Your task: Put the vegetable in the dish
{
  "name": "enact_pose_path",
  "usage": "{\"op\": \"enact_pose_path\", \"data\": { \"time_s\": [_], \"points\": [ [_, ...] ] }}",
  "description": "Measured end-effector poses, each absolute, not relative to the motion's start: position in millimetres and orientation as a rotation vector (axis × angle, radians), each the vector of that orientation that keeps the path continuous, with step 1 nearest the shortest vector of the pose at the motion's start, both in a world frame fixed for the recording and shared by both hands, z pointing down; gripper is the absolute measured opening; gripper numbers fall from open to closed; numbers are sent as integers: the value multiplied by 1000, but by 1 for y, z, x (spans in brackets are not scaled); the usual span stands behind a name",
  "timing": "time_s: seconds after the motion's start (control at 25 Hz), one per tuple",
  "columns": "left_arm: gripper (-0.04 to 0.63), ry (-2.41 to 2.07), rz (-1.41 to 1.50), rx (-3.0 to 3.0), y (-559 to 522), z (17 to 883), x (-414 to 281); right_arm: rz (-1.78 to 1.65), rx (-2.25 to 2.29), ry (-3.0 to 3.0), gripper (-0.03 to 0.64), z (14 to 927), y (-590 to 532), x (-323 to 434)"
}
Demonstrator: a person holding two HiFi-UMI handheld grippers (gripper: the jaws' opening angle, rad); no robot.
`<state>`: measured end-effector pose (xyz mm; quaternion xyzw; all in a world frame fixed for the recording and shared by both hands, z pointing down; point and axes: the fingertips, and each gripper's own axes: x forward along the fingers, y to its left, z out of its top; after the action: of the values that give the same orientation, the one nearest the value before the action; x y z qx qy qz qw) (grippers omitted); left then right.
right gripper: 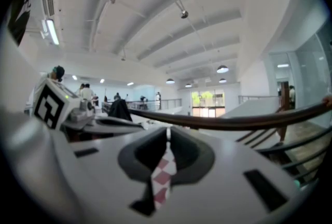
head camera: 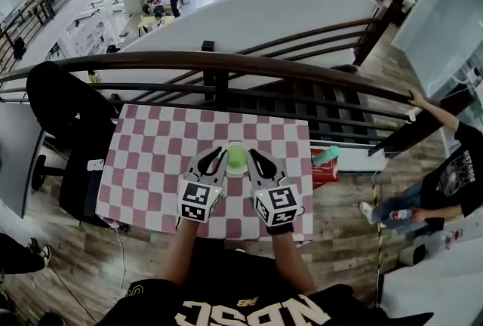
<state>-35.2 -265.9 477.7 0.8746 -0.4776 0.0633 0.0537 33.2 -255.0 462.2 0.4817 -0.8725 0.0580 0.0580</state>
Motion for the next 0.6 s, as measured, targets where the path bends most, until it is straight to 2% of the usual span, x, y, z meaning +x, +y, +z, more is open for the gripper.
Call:
{"op": "enact_pose_path", "data": {
  "time_s": [0.36,0.6],
  "points": [
    [29,-1504,27,2626,-225,452,-60,121,1488,-2685,26,433,-213,13],
    [23,-1613,-53,2600,-207,427,-51,81,1494,-2682,25,425,-193,32]
  ]
}}
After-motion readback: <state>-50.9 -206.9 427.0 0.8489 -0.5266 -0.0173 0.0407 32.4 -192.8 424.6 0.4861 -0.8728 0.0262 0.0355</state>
